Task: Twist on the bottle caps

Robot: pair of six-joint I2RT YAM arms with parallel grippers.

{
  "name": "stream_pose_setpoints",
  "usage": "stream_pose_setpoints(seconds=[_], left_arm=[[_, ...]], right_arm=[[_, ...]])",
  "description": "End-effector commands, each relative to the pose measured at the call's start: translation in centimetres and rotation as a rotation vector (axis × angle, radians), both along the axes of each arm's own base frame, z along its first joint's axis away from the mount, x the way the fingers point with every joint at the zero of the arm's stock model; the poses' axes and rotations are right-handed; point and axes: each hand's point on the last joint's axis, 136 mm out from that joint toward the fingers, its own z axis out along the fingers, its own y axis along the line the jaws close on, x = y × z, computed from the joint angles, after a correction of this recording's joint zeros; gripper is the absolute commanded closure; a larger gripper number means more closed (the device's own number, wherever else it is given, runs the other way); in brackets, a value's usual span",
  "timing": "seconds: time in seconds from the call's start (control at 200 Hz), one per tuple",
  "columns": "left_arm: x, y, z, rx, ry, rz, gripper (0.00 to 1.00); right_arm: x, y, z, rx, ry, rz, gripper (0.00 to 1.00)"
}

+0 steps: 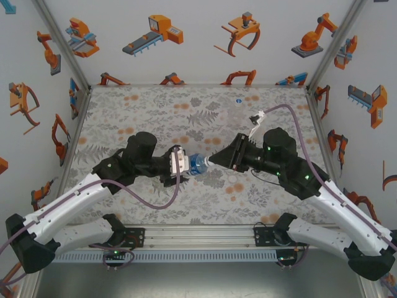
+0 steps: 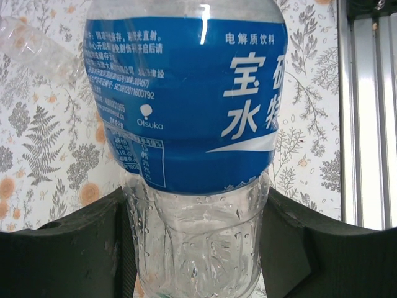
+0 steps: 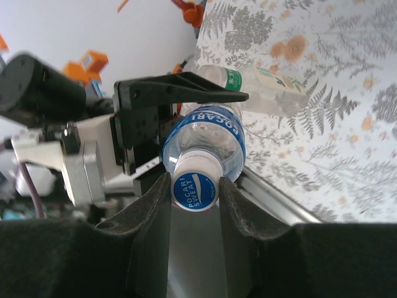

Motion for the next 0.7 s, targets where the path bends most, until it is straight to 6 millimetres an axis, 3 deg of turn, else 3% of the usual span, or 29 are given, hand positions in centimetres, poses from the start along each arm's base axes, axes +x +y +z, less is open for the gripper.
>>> stream_pose_setpoints(seconds=[0.0, 0.14, 0.34, 0.446, 0.611, 0.696], left_arm=[[-1.4, -1.4, 2.9, -0.112, -0.060, -0.107, 1.00], [-1.5, -1.4, 2.8, -0.113, -0.058, -0.114, 1.00], [-2.0, -1.3, 2.7, -0.101, -0.040, -0.131, 1.00], [-2.2, -1.2, 2.8, -0.097, -0.030, -0.137, 1.00], [-2.6, -1.2, 2.1, -0.088, -0.027, -0.168, 1.00], [-2.8, -1.2, 2.1, -0.093, -0.023, -0.176, 1.00]], right_arm=[[1.3, -0.6, -1.0, 0.056, 0.170, -0.145, 1.00], [1.4, -0.6, -0.1, -0.004, 0.107, -0.118, 0.81], [1.6, -0.9, 4.3, -0.051, -0.133, -0.068, 0.51], [1.1, -1.1, 6.5, -0.102, -0.288, -0.011, 0.46], [-0.1, -1.1, 8.2, -0.208, -0.544, 0.110, 0.48], [-1.6, -0.9, 9.0, -0.247, -0.709, 0.218, 0.50]])
